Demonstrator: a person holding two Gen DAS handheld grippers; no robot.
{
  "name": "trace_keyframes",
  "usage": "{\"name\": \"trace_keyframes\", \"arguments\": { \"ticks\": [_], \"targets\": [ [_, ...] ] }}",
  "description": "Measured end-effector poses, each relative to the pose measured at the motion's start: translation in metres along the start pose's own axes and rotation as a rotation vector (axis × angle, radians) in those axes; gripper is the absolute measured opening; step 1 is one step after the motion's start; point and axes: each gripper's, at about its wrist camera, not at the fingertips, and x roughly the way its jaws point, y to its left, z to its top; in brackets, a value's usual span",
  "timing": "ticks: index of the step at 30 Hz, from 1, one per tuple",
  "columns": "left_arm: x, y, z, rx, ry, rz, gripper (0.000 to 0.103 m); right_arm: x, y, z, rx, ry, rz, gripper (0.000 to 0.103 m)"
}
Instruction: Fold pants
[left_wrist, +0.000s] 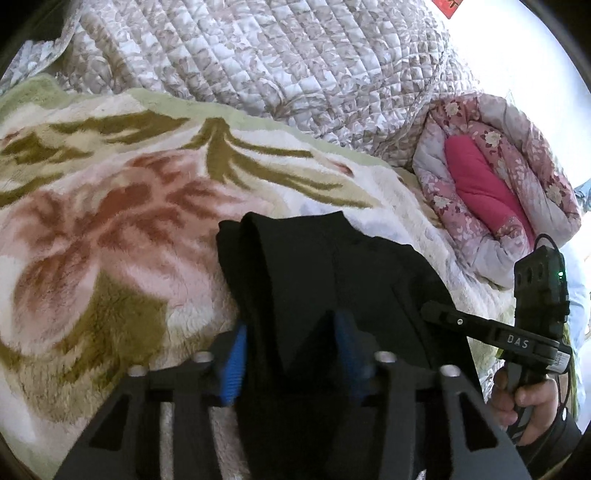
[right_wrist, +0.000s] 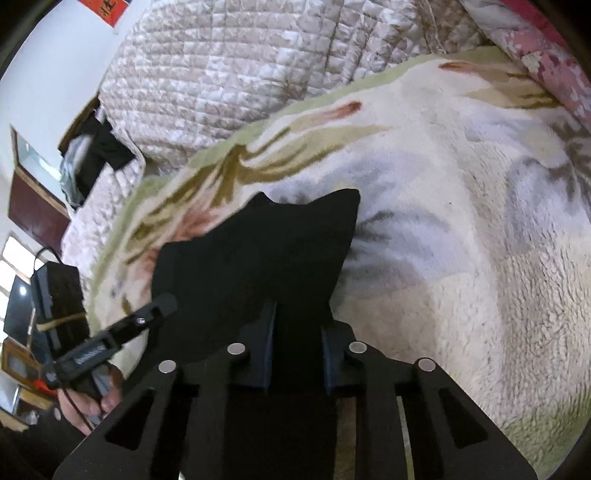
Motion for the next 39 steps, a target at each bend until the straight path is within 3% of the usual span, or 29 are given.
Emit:
{"name": "trace_keyframes", "arguments": {
  "ticks": [3, 8, 11, 16, 17, 19, 21, 24, 28, 32, 34, 35, 37, 39],
  "targets": [
    [-0.012, -0.008, 0.004, 0.020, -0.020, -0.002, 0.026, -0.013, 0.015, 0.002, -0.034, -0.040, 0.030, 0.017],
    [-0.026, -0.018, 0.025, 0.060, -0.047, 0.005, 0.024, -0.021, 0.042, 0.025, -0.079, -0.078, 0.064, 0.016],
    [-0.026, -0.013, 0.054, 0.070, -0.063, 0.016, 0.023, -0.011, 0.054, 0.053, -0.100, -0.083, 0.068, 0.016],
    [-0.003, 0.017, 0.103, 0.076, -0.070, 0.091, 0.029, 0.028, 0.057, 0.104, -0.124, -0.079, 0.053, 0.018],
    [0.005, 0.027, 0.108, 0.070, -0.066, 0.125, 0.033, 0.038, 0.053, 0.111, -0.123, -0.082, 0.039, 0.021],
    [0.015, 0.046, 0.110, 0.036, -0.062, 0.212, 0.033, 0.052, 0.042, 0.118, -0.110, -0.100, -0.036, 0.023],
    [0.016, 0.055, 0.108, 0.026, -0.050, 0.282, 0.031, 0.056, 0.036, 0.117, -0.113, -0.096, -0.073, 0.023],
    [0.000, 0.051, 0.103, 0.040, -0.092, 0.298, 0.031, 0.052, 0.047, 0.113, -0.195, -0.089, -0.120, 0.023],
    [-0.024, 0.021, 0.086, 0.098, -0.164, 0.231, 0.031, 0.039, 0.066, 0.095, -0.292, -0.113, -0.138, 0.023],
    [-0.008, -0.004, 0.053, 0.159, -0.084, 0.189, 0.031, 0.045, 0.073, 0.065, -0.328, -0.056, -0.144, 0.023],
    [0.010, -0.004, 0.037, 0.171, -0.015, 0.217, 0.031, 0.059, 0.074, 0.051, -0.366, 0.010, -0.166, 0.023],
    [0.014, -0.005, 0.032, 0.189, -0.018, 0.244, 0.031, 0.067, 0.074, 0.045, -0.390, 0.060, -0.178, 0.023],
    [0.011, -0.013, 0.031, 0.228, -0.037, 0.282, 0.031, 0.062, 0.079, 0.037, -0.432, 0.023, -0.207, 0.025],
    [0.003, -0.014, 0.033, 0.200, -0.051, 0.279, 0.031, 0.052, 0.083, 0.037, -0.426, 0.016, -0.194, 0.026]
  ]
}}
